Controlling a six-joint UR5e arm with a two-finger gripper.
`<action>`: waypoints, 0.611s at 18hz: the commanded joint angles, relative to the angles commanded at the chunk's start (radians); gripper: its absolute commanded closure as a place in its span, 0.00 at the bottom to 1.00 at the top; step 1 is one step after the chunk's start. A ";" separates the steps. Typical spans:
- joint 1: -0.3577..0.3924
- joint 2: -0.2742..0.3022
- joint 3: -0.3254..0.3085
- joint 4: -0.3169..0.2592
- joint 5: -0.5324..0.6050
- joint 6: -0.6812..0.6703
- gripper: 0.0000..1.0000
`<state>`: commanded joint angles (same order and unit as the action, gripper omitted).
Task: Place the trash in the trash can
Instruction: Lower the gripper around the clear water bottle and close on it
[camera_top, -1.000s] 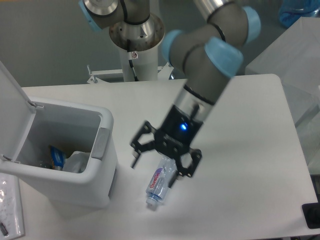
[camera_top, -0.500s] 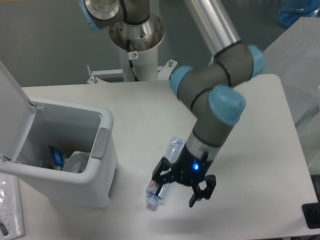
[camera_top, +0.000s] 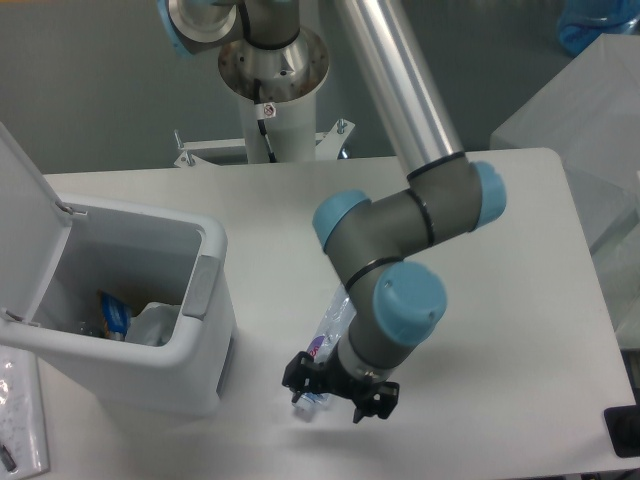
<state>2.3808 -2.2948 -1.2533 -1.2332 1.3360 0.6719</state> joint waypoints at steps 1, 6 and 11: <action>-0.008 -0.006 0.000 -0.006 0.006 0.000 0.00; -0.026 -0.041 0.003 -0.005 0.089 0.000 0.00; -0.032 -0.058 0.018 0.001 0.106 -0.002 0.00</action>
<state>2.3485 -2.3531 -1.2349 -1.2318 1.4419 0.6703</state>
